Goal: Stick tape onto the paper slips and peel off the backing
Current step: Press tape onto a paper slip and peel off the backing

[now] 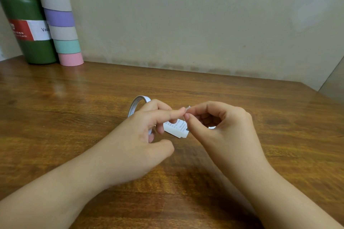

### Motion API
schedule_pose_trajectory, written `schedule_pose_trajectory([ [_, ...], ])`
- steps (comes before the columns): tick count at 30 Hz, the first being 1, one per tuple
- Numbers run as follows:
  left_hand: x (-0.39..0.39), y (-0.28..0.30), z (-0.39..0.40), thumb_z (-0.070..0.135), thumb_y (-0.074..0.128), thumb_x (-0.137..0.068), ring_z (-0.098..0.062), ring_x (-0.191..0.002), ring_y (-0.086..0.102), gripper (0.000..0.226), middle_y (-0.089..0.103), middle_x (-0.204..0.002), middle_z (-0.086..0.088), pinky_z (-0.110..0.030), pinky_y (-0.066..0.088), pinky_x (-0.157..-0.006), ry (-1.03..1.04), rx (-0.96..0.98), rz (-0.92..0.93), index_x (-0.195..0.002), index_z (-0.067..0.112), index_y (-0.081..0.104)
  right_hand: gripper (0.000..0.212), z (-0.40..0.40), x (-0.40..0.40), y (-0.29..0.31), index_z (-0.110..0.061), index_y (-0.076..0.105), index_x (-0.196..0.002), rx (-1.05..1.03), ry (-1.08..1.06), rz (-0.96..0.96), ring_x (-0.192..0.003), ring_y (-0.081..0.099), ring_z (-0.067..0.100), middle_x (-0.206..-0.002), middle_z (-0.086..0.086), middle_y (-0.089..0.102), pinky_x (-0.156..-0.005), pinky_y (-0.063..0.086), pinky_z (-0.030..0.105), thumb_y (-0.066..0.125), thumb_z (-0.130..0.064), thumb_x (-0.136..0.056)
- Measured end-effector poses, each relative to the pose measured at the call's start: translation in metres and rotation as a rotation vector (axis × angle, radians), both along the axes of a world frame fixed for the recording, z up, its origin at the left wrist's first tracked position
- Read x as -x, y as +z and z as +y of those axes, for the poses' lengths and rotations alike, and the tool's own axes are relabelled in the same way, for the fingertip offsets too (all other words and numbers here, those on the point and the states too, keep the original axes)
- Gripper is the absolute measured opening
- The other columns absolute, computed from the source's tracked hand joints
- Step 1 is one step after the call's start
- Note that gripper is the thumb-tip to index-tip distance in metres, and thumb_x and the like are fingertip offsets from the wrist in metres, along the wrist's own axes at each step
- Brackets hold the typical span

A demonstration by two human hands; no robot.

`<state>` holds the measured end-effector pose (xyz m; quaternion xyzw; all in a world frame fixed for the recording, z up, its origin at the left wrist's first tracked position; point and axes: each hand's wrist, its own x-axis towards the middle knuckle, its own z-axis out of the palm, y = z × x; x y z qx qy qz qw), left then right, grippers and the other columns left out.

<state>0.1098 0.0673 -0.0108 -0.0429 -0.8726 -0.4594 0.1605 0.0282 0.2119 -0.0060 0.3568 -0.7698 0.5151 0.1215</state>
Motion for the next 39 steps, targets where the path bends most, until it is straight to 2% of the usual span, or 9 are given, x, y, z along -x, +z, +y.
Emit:
schedule_pose_trajectory([
  [5, -0.0002, 0.0002, -0.0019, 0.018, 0.054, -0.066, -0.021, -0.083, 0.046, 0.059, 0.047, -0.091, 0.016, -0.029, 0.044, -0.073, 0.001, -0.017, -0.017, -0.116, 0.049, 0.061, 0.014, 0.0004, 0.0002, 0.0001, -0.023, 0.073, -0.07, 0.0, 0.007, 0.004, -0.061, 0.06, 0.002, -0.067, -0.016, 0.067, -0.057, 0.043, 0.008, 0.073, -0.011, -0.078],
  [7, -0.0001, 0.0001, -0.0021, 0.018, 0.054, -0.066, -0.023, -0.083, 0.046, 0.058, 0.048, -0.091, 0.016, -0.031, 0.044, -0.073, -0.001, -0.028, -0.016, -0.114, 0.049, 0.062, 0.013, 0.0006, 0.0003, 0.0, -0.023, 0.073, -0.071, -0.002, 0.012, 0.004, -0.06, 0.06, 0.002, -0.067, -0.015, 0.067, -0.057, 0.043, 0.008, 0.073, -0.012, -0.078],
  [12, -0.0003, 0.0014, -0.0024, 0.016, 0.053, -0.065, -0.014, -0.083, 0.047, 0.056, 0.049, -0.087, 0.018, -0.024, 0.042, -0.074, 0.0, -0.04, -0.004, -0.112, 0.044, 0.065, 0.016, 0.0008, 0.0001, 0.0, -0.025, 0.072, -0.071, -0.003, 0.025, 0.0, -0.062, 0.06, 0.003, -0.07, -0.015, 0.068, -0.058, 0.044, 0.008, 0.072, -0.012, -0.078],
  [20, -0.0001, 0.0016, -0.0037, 0.014, 0.054, -0.065, -0.018, -0.08, 0.049, 0.054, 0.049, -0.083, 0.019, -0.018, 0.042, -0.07, -0.002, -0.087, -0.009, -0.108, 0.045, 0.067, 0.015, 0.001, 0.0008, -0.0004, -0.026, 0.072, -0.072, 0.0, 0.025, 0.017, -0.063, 0.061, 0.003, -0.071, -0.015, 0.068, -0.059, 0.045, 0.009, 0.073, -0.012, -0.078],
  [26, -0.0007, 0.0031, -0.0037, 0.015, 0.054, -0.065, -0.009, -0.079, 0.05, 0.053, 0.05, -0.083, 0.02, -0.014, 0.042, -0.07, -0.003, -0.106, -0.013, -0.107, 0.045, 0.068, 0.014, 0.0012, 0.0012, 0.0, -0.024, 0.073, -0.072, 0.001, 0.035, 0.02, -0.062, 0.06, 0.003, -0.068, -0.015, 0.067, -0.059, 0.044, 0.009, 0.073, -0.011, -0.078],
  [30, -0.0015, 0.005, -0.0032, 0.016, 0.054, -0.065, 0.0, -0.069, 0.046, 0.053, 0.05, -0.081, 0.021, -0.01, 0.04, -0.061, 0.004, -0.099, -0.013, -0.106, 0.047, 0.067, 0.014, 0.0016, 0.0013, 0.0003, -0.023, 0.073, -0.073, -0.005, 0.04, 0.024, -0.062, 0.06, 0.003, -0.068, -0.015, 0.067, -0.059, 0.045, 0.01, 0.072, -0.011, -0.079],
  [34, -0.0012, 0.0055, -0.0026, 0.015, 0.054, -0.065, -0.003, -0.074, 0.048, 0.054, 0.05, -0.08, 0.021, -0.019, 0.045, -0.068, 0.008, -0.111, -0.019, -0.106, 0.048, 0.067, 0.013, 0.002, 0.0017, 0.0002, -0.022, 0.073, -0.072, -0.007, 0.039, 0.025, -0.063, 0.061, 0.004, -0.069, -0.014, 0.067, -0.059, 0.046, 0.012, 0.073, -0.01, -0.079],
  [39, -0.0015, 0.0057, -0.003, 0.017, 0.054, -0.065, -0.01, -0.078, 0.05, 0.053, 0.051, -0.08, 0.02, -0.024, 0.044, -0.07, 0.006, -0.128, -0.035, -0.106, 0.047, 0.067, 0.014, 0.0023, 0.0016, 0.0001, -0.022, 0.072, -0.072, -0.007, 0.039, 0.016, -0.063, 0.061, 0.004, -0.07, -0.014, 0.067, -0.06, 0.046, 0.011, 0.072, -0.01, -0.079],
])
